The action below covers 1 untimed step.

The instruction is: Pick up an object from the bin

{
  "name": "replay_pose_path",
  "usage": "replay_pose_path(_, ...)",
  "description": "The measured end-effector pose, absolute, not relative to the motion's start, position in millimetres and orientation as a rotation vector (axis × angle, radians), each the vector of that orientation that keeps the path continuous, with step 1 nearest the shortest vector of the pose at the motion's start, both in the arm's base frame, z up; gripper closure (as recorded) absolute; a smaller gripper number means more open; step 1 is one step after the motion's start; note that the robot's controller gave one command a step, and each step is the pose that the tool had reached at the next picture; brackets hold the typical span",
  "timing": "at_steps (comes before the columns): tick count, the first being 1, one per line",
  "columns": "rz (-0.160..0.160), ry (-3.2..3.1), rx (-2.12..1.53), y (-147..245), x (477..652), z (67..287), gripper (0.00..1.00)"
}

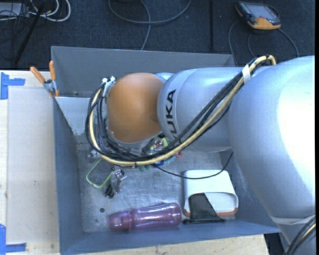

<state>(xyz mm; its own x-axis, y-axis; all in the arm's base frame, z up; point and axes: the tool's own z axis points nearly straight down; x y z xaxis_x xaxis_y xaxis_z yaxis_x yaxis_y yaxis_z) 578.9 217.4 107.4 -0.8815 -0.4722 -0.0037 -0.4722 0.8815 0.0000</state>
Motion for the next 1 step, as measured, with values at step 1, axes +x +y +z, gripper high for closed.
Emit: replay_pose_path(1,0.002,2.916,-1.168,203.3,575.4,78.0,0.00)
